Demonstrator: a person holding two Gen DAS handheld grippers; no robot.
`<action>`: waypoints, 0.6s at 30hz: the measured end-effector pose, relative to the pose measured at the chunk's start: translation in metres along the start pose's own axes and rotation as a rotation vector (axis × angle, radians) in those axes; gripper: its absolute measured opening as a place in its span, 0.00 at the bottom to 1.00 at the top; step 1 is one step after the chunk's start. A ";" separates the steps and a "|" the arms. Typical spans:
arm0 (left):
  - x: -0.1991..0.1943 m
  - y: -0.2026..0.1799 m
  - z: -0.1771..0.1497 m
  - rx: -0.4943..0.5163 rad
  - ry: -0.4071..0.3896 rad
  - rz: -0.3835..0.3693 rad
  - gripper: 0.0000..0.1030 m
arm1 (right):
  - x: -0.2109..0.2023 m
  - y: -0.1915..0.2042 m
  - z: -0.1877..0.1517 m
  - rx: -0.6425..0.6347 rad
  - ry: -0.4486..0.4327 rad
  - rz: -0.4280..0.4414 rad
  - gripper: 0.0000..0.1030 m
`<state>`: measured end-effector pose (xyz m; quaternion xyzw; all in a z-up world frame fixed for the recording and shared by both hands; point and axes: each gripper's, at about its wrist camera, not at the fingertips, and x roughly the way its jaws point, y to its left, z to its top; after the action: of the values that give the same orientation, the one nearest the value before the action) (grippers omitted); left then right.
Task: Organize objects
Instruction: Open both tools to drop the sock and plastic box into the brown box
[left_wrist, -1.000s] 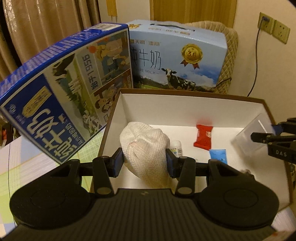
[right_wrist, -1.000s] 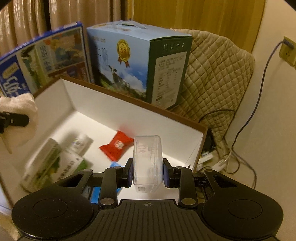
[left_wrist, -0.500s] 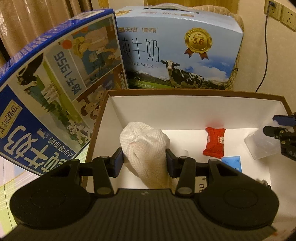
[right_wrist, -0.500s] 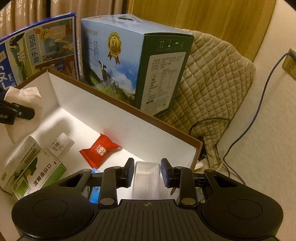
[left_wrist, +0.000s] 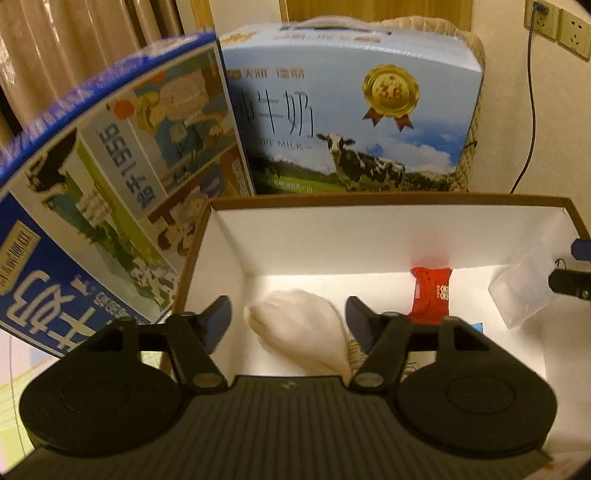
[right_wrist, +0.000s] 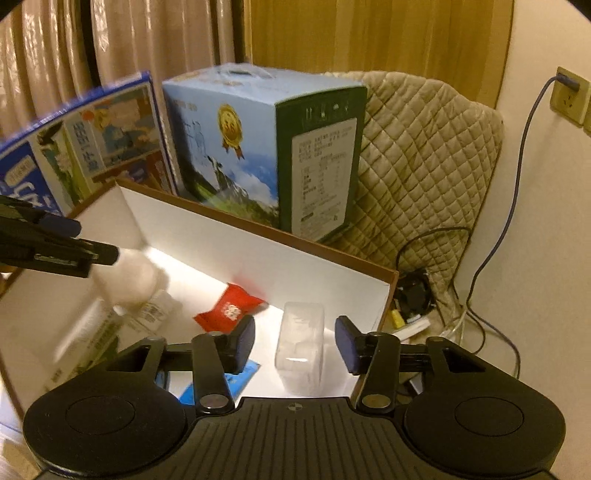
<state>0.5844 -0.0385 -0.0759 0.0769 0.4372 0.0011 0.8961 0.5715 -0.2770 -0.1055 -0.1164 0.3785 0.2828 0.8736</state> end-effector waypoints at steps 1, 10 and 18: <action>-0.004 0.000 0.000 0.002 -0.006 -0.004 0.67 | -0.005 0.001 -0.001 0.003 -0.008 0.007 0.50; -0.051 0.017 -0.015 -0.073 -0.029 -0.082 0.82 | -0.050 0.005 -0.017 0.061 -0.033 0.084 0.58; -0.108 0.028 -0.043 -0.119 -0.061 -0.103 0.85 | -0.088 0.018 -0.041 0.086 -0.041 0.128 0.60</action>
<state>0.4857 -0.0124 -0.0141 0.0009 0.4120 -0.0211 0.9109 0.4883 -0.3151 -0.0691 -0.0483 0.3791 0.3239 0.8654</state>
